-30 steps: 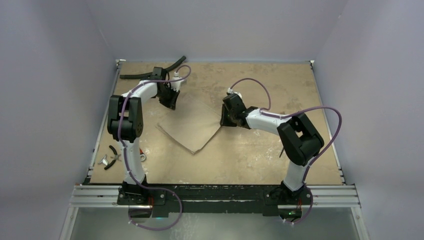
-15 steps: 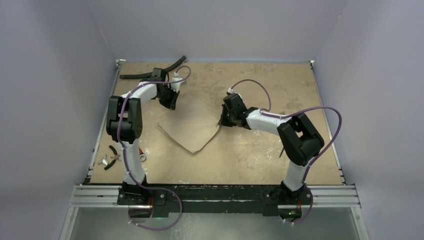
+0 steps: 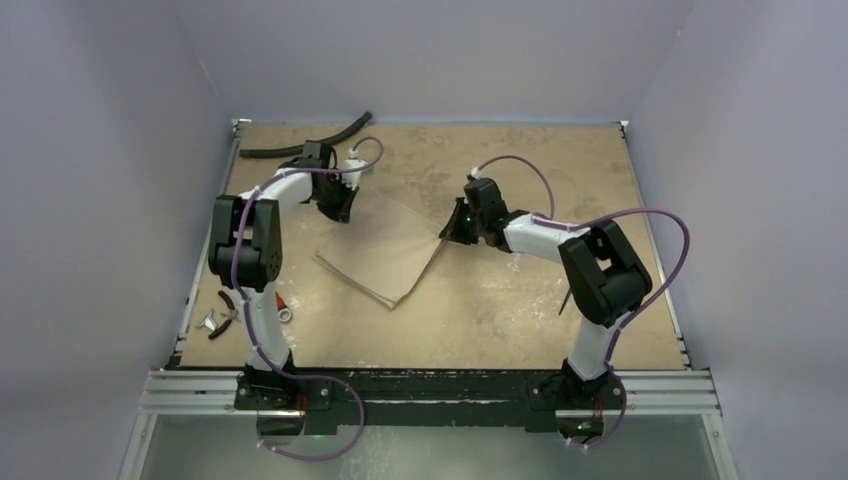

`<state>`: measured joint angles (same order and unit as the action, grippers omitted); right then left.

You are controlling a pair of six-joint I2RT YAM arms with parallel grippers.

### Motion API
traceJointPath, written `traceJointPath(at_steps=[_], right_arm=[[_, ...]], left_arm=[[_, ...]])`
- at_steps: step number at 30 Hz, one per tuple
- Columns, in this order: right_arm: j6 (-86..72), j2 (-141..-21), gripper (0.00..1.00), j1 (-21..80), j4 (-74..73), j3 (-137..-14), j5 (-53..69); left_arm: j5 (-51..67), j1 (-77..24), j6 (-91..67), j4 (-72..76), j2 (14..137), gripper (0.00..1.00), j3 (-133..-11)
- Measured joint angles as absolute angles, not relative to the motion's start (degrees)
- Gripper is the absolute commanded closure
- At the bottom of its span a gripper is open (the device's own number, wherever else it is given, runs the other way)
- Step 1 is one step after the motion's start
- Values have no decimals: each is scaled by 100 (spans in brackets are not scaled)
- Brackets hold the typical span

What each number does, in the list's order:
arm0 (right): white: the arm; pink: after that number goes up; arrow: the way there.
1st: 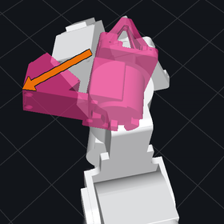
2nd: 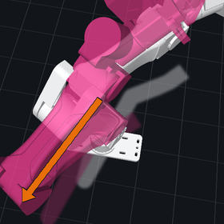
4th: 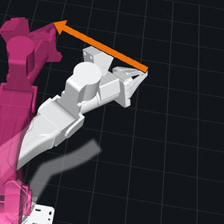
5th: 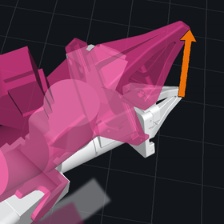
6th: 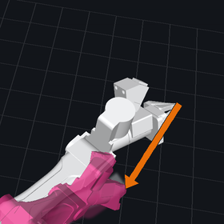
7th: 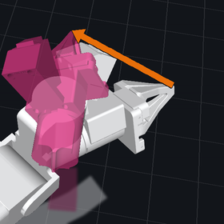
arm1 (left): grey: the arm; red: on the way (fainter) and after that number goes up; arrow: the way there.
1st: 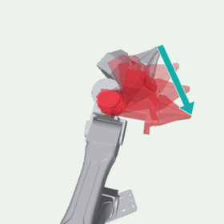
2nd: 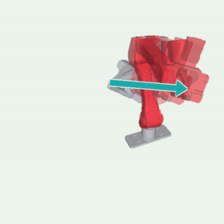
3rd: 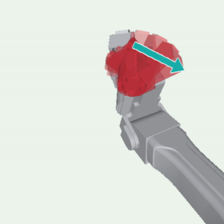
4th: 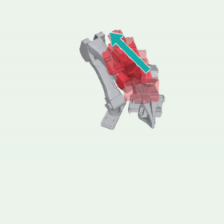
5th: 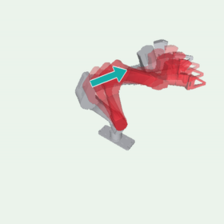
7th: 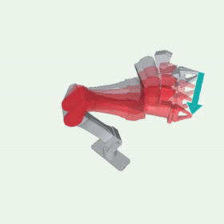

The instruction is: Fold the napkin into a case and place the utensils inside

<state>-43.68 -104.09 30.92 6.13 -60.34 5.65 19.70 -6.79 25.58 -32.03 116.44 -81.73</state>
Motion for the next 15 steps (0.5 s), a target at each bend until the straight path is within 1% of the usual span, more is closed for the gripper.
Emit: traceJointPath(at_steps=[9, 15], right_arm=[[-4436, -10571, 100, 2921, 1179, -5894, 1009], [-4431, -10759, 100, 2923, 1308, -5889, 1015]], left_arm=[[1975, -681, 2685, -3297, 11579, 98, -8108], [2067, -683, 2657, -4101, 11579, 97, -8455]])
